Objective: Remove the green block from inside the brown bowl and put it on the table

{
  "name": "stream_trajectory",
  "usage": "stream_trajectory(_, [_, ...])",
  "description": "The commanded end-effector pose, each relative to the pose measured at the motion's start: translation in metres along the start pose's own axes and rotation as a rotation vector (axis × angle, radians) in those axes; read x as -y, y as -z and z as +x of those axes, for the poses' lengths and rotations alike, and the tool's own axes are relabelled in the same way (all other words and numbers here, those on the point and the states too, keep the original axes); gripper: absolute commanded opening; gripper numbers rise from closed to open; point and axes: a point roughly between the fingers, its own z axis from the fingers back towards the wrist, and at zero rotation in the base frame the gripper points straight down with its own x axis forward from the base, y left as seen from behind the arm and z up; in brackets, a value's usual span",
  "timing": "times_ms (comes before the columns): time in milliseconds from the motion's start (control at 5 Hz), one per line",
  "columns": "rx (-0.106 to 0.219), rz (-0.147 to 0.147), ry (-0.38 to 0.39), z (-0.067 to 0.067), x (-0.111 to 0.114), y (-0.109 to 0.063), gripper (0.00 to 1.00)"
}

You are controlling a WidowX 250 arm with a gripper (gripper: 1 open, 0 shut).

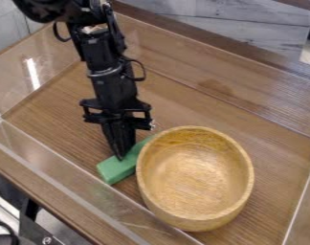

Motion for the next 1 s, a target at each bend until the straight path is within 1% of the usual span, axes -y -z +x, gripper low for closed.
stream_trajectory(0, [0.048,0.018,0.011,0.005,0.003,-0.028,0.0])
stream_trajectory(200, [0.041,0.013,0.015,0.003,0.006,-0.041,0.0])
stream_trajectory(400, [0.045,0.006,0.02,0.001,0.01,-0.055,0.0])
stream_trajectory(800, [0.056,-0.002,0.039,0.002,0.012,-0.062,0.0])
